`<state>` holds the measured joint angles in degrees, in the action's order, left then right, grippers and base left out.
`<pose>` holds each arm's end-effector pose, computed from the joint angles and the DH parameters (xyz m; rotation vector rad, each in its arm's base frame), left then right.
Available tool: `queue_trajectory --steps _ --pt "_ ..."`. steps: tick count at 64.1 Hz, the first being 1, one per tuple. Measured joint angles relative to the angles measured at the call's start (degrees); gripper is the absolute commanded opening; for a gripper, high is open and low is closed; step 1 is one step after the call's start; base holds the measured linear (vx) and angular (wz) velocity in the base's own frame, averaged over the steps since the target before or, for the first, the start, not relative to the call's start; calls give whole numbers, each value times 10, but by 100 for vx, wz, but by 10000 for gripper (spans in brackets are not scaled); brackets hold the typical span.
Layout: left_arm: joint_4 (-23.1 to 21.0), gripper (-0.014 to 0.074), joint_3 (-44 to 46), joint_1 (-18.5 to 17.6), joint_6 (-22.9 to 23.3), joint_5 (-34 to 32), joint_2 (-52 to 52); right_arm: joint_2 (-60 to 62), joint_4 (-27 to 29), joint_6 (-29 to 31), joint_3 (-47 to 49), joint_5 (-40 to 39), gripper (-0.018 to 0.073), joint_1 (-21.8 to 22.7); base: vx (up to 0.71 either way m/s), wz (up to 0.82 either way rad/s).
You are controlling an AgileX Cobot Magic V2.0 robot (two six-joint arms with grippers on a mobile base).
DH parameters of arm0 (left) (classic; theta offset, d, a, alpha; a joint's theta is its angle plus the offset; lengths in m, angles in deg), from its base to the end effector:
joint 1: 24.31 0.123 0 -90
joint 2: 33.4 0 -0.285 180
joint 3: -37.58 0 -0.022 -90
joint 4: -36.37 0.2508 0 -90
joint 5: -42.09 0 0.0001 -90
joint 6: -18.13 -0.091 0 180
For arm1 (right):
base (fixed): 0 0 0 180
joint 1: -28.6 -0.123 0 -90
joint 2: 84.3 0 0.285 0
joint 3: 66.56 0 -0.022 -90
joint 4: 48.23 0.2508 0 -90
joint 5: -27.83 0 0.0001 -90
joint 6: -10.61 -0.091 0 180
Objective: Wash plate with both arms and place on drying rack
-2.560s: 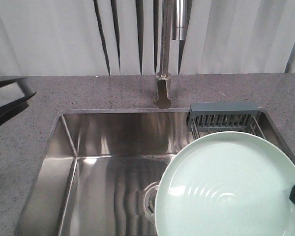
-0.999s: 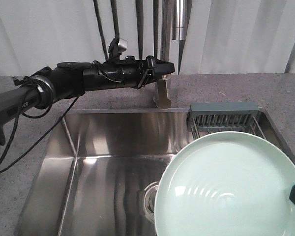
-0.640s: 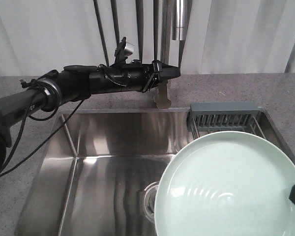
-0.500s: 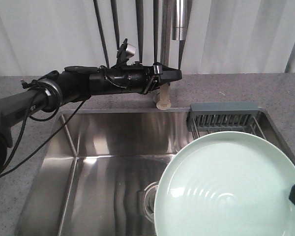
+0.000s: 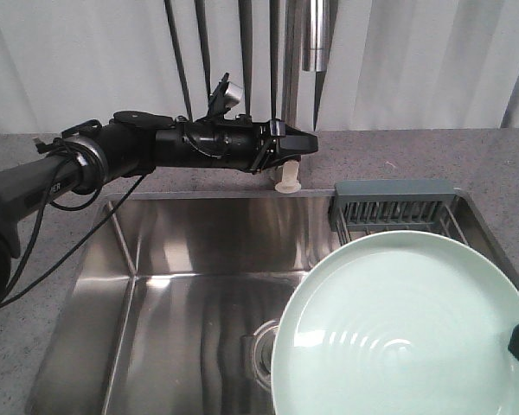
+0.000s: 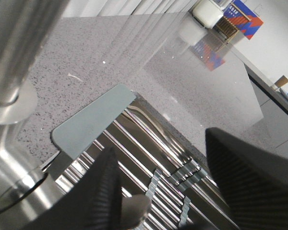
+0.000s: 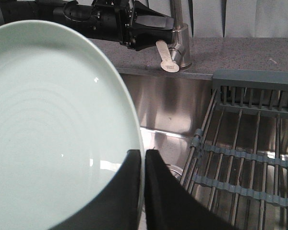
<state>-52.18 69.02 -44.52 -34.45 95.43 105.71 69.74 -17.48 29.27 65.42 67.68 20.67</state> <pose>0.4555 -0.2455 0.2362 0.4342 2.0245 -1.5061 0.0550 0.0378 0.3091 -0.2608 1.9052 0.4813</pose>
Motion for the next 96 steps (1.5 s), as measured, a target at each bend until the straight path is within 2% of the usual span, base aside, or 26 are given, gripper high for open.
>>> queue_trajectory --steps 9,19,31,41,56,68,80,86,96 --pt "12 162 0 11 10 18 -7 0 0 0 0 0 -1 0 0 0" --pt "36 -10 2 37 35 96 -23 0 0 0 0 11 -1 0 0 0" --pt "109 -8 2 95 99 148 -40 0 0 0 0 27 -1 0 0 0" --pt "240 -7 2 134 185 153 -69 0 0 0 0 27 -1 0 0 0" --pt "469 -7 2 140 284 170 -162 0 0 0 0 27 -1 0 0 0" --pt "576 -7 1 140 333 176 -251 0 0 0 0 28 -1 0 0 0" --pt "599 -7 -65 140 338 177 -360 0 0 0 0 26 -1 0 0 0" --pt "599 -7 -139 140 334 169 -419 0 0 0 0 24 -1 0 0 0" --pt "599 -6 -308 140 328 97 -528 0 0 0 0 20 -1 0 0 0"
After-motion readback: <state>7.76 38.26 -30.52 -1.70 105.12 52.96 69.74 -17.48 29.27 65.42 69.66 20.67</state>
